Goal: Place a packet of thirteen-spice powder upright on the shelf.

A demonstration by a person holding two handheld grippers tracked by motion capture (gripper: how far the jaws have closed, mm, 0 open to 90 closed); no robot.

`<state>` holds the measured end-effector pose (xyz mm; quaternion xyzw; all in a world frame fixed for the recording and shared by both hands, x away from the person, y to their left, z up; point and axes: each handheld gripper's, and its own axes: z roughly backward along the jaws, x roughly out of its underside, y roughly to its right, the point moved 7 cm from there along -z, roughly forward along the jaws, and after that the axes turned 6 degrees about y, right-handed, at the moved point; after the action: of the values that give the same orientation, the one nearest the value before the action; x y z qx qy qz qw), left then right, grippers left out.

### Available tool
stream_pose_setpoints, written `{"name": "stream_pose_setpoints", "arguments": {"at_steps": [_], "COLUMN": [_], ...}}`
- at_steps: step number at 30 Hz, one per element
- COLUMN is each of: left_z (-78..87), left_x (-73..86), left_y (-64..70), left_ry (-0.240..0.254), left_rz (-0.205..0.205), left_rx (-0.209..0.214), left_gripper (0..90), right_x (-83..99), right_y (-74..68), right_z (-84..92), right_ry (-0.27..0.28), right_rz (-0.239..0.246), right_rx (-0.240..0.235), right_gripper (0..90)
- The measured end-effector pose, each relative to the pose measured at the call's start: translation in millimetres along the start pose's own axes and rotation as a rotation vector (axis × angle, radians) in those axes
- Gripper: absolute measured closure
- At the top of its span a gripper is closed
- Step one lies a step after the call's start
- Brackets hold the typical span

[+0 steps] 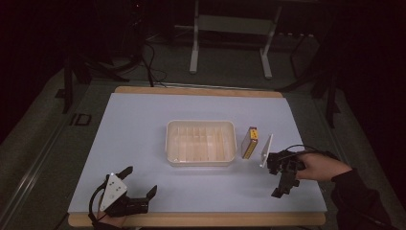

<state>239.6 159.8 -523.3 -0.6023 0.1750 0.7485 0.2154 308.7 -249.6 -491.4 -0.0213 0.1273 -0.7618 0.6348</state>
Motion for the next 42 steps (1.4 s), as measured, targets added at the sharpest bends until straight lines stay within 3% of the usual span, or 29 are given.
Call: {"name": "stream_pose_setpoints", "arguments": {"at_steps": [17,20,23,32,42], "left_z": [-1.0,-0.9,-1.1,-1.4,-2.0], "left_x": [0.4,0.5,0.5,0.5,0.5], "left_y": [0.7,0.6,0.3,1.3,2.6], "left_ry": [-0.006,-0.007,-0.007,-0.008,-0.008], "left_rz": [-0.006,-0.004,-0.001,-0.002,-0.010], "left_rx": [0.007,0.008,0.007,0.014,0.024], "left_gripper": [0.3,0.3,0.3,0.3,0.3], "right_x": [-32.9,-39.7,-45.3,-55.7,-68.2], "right_y": [-15.5,-20.3,-24.2,-20.2,-14.2], "right_z": [0.0,0.9,2.8,9.7,30.8], "right_ry": [-0.020,-0.002,0.013,0.027,0.071], "right_rz": [0.126,0.188,0.220,0.200,0.232], "right_rx": [-0.015,-0.011,-0.012,0.003,0.047], "right_gripper": [16.8,17.2,17.2,17.2,17.2]}}
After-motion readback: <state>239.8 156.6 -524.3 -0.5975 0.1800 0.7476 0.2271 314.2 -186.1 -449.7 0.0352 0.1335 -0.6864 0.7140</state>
